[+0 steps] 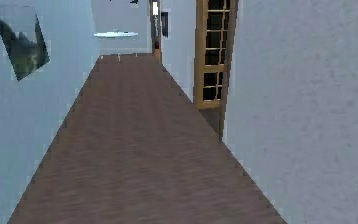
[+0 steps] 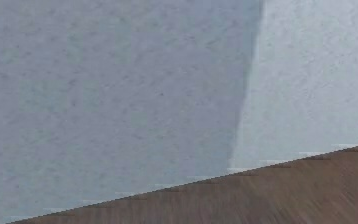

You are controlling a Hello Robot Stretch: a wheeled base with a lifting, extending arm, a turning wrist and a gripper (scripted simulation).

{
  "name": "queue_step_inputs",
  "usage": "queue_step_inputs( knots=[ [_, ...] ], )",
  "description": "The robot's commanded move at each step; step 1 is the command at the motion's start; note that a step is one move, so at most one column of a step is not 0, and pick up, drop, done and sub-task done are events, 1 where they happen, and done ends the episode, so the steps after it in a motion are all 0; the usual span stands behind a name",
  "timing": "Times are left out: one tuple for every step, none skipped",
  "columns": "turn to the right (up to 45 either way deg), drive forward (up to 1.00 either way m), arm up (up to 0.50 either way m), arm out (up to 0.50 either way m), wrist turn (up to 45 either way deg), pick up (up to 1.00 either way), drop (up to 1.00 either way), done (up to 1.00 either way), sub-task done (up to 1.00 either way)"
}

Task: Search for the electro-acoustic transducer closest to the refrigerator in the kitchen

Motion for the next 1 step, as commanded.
queue_step_inputs(
  knots=[
    [0.0,1.0,0.0,0.0,0.0,0.0,0.0,0.0,0.0]
  ],
)
